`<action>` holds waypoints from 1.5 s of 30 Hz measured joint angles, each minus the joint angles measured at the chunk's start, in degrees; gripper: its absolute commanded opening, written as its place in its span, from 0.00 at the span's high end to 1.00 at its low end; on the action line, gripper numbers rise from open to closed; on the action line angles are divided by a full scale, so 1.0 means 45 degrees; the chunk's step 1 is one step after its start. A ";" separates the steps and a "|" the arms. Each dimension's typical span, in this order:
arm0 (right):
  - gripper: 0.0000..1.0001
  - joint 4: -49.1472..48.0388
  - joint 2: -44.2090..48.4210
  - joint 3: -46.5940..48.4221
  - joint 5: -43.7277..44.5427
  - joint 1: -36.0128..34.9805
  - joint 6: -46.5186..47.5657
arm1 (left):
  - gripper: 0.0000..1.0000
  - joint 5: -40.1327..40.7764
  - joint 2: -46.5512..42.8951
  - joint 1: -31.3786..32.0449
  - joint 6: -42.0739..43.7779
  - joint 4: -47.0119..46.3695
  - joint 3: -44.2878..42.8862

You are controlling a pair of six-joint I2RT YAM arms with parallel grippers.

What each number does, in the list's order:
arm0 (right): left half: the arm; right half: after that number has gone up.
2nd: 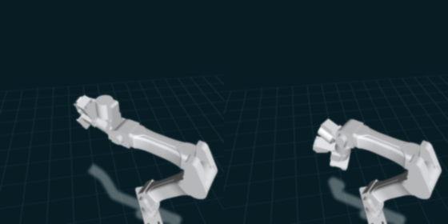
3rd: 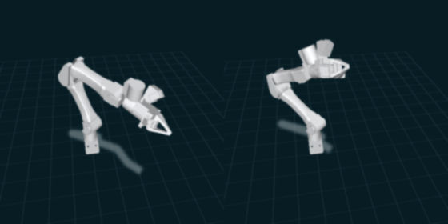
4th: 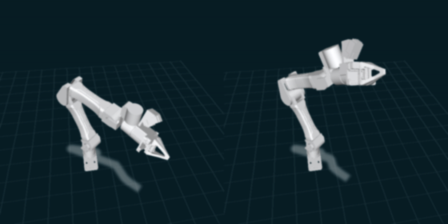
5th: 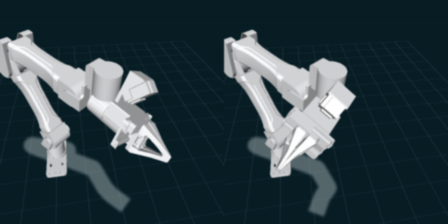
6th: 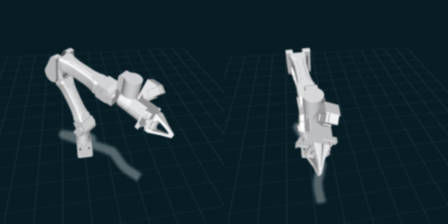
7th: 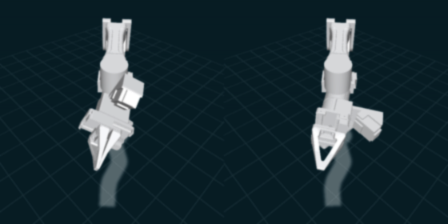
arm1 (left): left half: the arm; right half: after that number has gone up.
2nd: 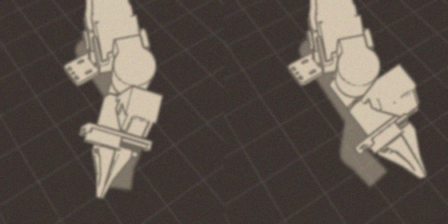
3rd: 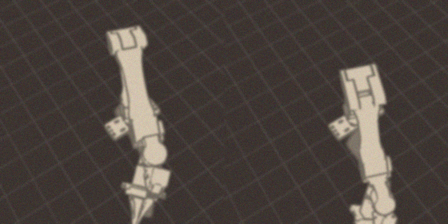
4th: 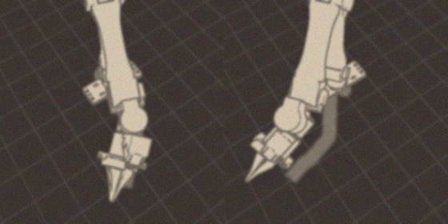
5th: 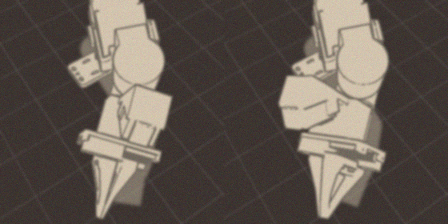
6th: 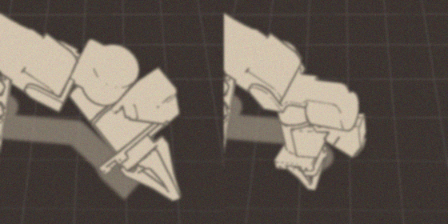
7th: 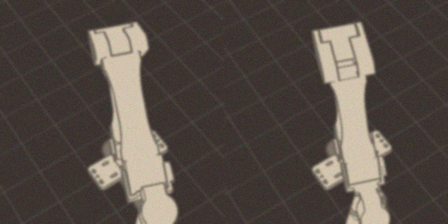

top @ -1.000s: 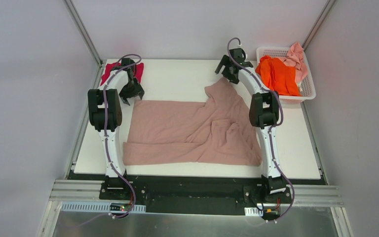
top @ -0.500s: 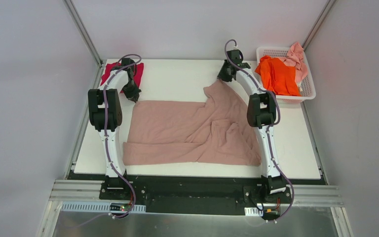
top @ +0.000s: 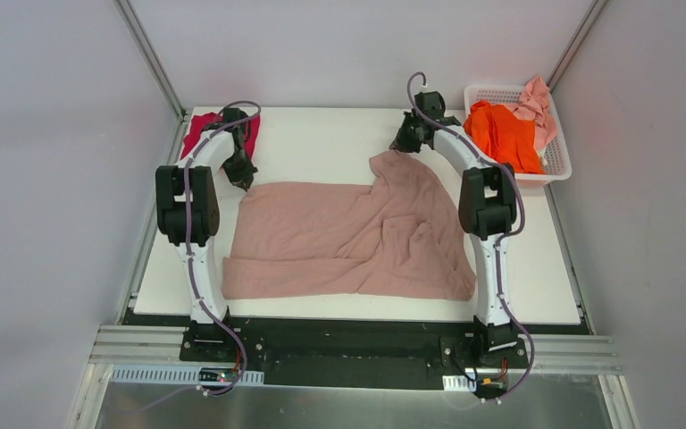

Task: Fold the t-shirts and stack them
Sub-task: Grab the side of the flattened tshirt furthest away from the robot with both arms, then fold the other side of the tshirt into a rectangle

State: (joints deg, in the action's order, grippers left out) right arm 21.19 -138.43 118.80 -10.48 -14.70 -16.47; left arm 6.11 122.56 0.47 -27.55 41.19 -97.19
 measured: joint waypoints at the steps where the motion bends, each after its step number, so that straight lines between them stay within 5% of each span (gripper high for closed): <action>1: 1.00 -0.0073 0.0442 -0.0389 -0.0107 -0.0024 0.0049 | 1.00 0.0068 -0.0248 0.0092 0.0000 -0.0015 0.0194; 10: 1.00 -0.1049 0.3691 -0.3002 -0.0636 -0.0233 0.0272 | 1.00 0.0423 -0.2730 0.0491 0.0010 -0.0597 0.2157; 28: 1.00 -0.1132 1.2094 -1.2099 -0.0495 -0.0641 0.0826 | 1.00 0.1525 -0.7868 0.0855 -0.0690 -0.1214 0.7640; 45: 1.00 0.1472 1.7116 -1.4566 0.1598 -0.0636 0.1112 | 1.00 0.2414 -1.0846 0.0889 -0.1613 -0.1433 1.0200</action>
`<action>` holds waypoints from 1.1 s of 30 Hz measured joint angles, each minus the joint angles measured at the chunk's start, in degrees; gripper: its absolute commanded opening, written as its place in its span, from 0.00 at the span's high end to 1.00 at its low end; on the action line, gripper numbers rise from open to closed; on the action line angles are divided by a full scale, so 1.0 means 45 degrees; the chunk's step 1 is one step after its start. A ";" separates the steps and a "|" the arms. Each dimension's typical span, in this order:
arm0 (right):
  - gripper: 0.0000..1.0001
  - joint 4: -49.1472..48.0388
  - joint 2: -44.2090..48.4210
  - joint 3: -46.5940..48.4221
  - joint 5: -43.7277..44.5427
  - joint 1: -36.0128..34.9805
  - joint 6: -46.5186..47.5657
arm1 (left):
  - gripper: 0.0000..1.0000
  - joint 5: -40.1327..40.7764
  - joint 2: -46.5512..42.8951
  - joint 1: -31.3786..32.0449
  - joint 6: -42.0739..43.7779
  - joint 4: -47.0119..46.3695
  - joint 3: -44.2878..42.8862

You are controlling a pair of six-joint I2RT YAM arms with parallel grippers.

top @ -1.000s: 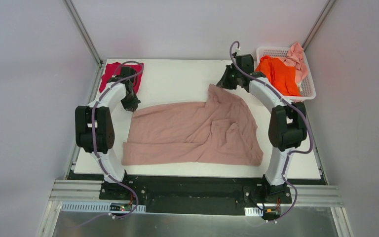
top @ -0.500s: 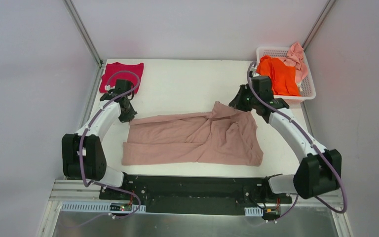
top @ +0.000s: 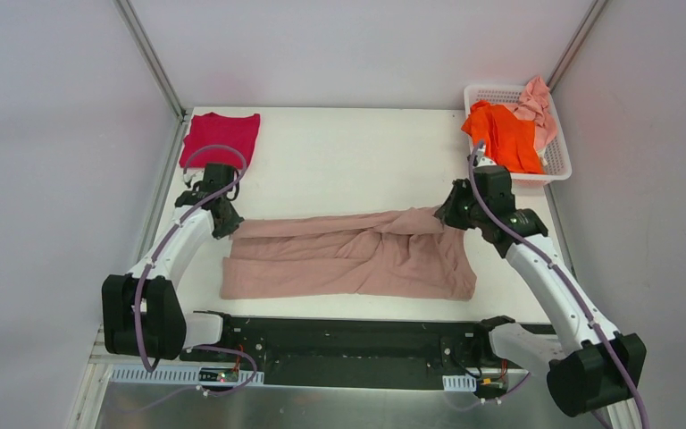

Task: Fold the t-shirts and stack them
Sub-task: Fold the other side of the tshirt into a rectangle

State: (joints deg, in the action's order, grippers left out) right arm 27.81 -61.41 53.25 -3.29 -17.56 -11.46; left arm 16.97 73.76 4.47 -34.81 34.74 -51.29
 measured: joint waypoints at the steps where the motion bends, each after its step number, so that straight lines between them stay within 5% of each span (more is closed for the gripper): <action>1: 1.00 0.0053 0.0238 -0.0146 0.0024 0.0000 0.0000 | 1.00 0.0024 -0.0092 0.0000 -0.0073 -0.0029 0.0087; 10: 1.00 0.0277 0.0860 -0.1156 -0.0034 0.0000 -0.0170 | 1.00 0.0058 -0.0486 0.0000 -0.0520 -0.0223 0.1025; 15: 0.96 0.0311 0.0860 -0.2191 -0.0219 0.0000 -0.0884 | 0.78 0.0058 -0.0418 0.0000 -0.0826 -0.0340 0.1676; 17: 0.87 0.0321 0.0879 -0.2759 -0.0389 0.0000 -0.1331 | 0.58 0.0068 -0.0413 0.0000 -0.0986 -0.0335 0.1865; 21: 0.42 0.0733 0.1112 -0.3793 -0.0831 0.0000 -0.2467 | 0.03 0.0282 -0.0544 0.0000 -0.1375 -0.0359 0.2239; 25: 0.04 0.2118 0.1943 -0.4036 -0.0806 -0.0005 -0.3429 | 0.01 0.0359 -0.1870 0.0000 -0.1889 -0.0083 0.2506; 33: 0.01 0.2045 0.3978 -0.3609 -0.0962 -0.0005 -0.3925 | 0.01 -0.1025 -0.3526 0.0073 -0.2006 0.0083 0.1472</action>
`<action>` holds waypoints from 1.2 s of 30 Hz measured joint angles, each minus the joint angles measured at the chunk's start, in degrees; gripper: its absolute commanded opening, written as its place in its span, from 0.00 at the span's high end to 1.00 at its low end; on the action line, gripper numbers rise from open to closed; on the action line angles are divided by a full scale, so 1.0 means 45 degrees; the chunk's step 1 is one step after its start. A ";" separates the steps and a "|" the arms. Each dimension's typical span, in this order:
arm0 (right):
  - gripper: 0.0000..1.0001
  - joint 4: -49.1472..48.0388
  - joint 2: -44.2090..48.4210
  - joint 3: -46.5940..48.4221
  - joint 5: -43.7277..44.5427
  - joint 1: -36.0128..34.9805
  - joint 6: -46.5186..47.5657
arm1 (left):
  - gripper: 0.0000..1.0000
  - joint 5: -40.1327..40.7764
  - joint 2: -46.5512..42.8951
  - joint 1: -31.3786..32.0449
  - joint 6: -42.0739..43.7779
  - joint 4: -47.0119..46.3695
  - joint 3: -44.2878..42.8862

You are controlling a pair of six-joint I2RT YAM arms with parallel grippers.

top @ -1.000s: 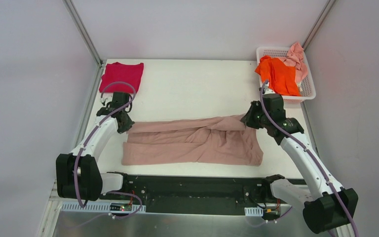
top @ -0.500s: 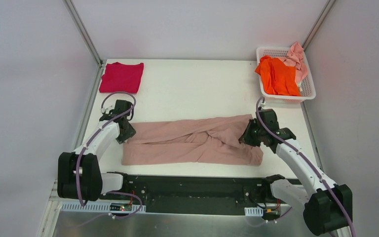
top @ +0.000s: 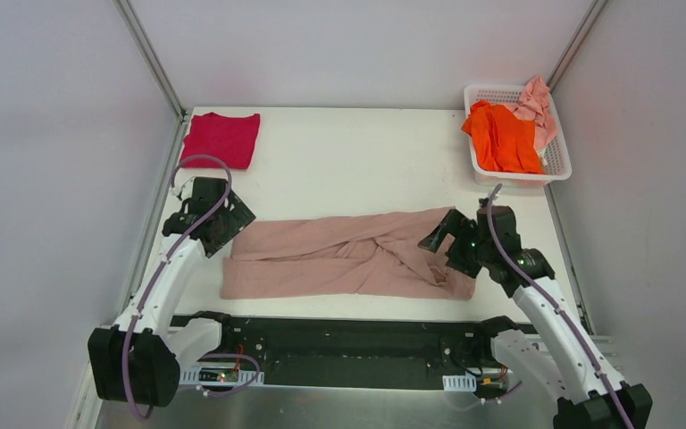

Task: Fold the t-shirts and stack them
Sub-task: Fold the other side of the tshirt into a rectangle

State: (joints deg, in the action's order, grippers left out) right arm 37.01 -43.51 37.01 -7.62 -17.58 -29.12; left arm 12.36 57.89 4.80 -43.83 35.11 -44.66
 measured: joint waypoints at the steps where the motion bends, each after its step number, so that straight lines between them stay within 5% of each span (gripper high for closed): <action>1: 0.01 -0.0515 -0.0223 0.0029 -0.0277 0.0000 0.0005 | 0.01 -0.0345 0.0209 0.0097 0.0049 -0.0063 -0.0141; 10: 0.01 -0.3614 -0.6596 0.2331 -0.1360 -0.0131 0.0636 | 0.01 -0.2157 0.3478 0.1035 0.0622 -0.0782 -0.0500; 17: 0.01 -0.4915 -0.9180 0.2773 -0.1515 -0.0398 0.1054 | 0.01 -0.2200 0.4313 0.1025 0.0719 -0.1263 -0.0495; 25: 0.01 -0.5231 -0.9063 0.2375 -0.2336 -0.1559 0.1132 | 0.01 -0.1865 0.4998 0.1025 0.0758 -0.1389 -0.0491; 36: 0.01 -0.3657 -0.6028 0.0879 -0.2006 -0.4235 0.1326 | 0.01 -0.1258 0.5027 0.1020 0.0903 -0.1423 -0.0491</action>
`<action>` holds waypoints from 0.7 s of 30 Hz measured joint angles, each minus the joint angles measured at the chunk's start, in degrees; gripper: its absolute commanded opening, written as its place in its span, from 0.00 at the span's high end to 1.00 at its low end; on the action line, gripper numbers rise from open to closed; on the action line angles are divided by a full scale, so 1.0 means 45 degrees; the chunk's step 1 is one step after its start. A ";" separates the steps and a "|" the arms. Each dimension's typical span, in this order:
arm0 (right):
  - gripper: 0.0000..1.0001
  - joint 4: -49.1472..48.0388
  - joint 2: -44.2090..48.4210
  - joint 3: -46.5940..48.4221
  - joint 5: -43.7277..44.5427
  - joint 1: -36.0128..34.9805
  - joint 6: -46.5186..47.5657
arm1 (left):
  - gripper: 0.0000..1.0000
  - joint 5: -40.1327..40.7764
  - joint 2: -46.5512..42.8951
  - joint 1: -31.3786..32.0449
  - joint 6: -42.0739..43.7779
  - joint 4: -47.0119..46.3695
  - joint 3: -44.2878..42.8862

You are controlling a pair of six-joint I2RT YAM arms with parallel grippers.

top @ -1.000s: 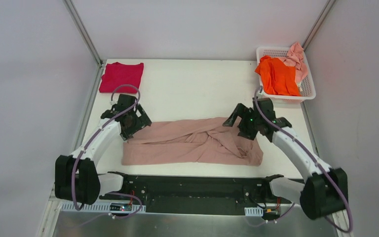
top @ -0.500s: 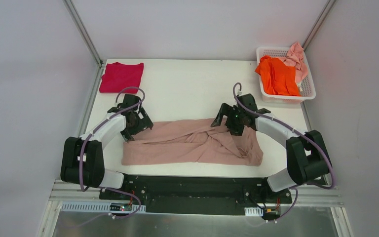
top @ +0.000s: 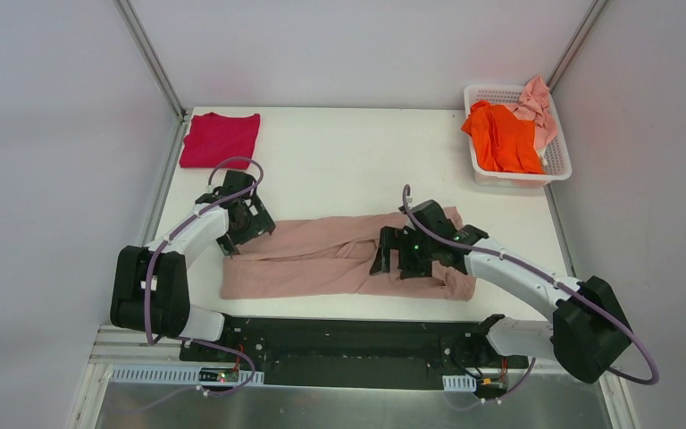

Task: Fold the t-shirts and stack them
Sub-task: Fold the other side of the tshirt into a rectangle

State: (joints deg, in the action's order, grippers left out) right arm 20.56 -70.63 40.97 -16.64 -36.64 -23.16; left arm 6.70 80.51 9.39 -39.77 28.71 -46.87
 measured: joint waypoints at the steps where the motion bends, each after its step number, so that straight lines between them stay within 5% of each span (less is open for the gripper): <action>1: 0.01 0.0194 0.0078 -0.0034 0.0029 -0.0359 0.0078 | 0.01 0.0005 0.0000 0.0000 0.0010 0.0000 0.0000; 11: 0.00 0.2215 0.1705 0.0223 0.3371 -0.0806 -0.0947 | 0.01 -0.0432 -0.0180 0.0010 0.0092 0.0015 -0.0005; 21: 0.01 0.3750 0.1749 -0.0005 0.5003 0.1637 -0.5037 | 0.01 -0.1948 -0.0782 0.2302 0.0699 -0.0131 -0.0695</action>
State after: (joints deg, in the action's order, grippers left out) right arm 37.43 -62.76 40.95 5.87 -29.28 -45.82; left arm -2.07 76.99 19.75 -36.62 28.12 -50.00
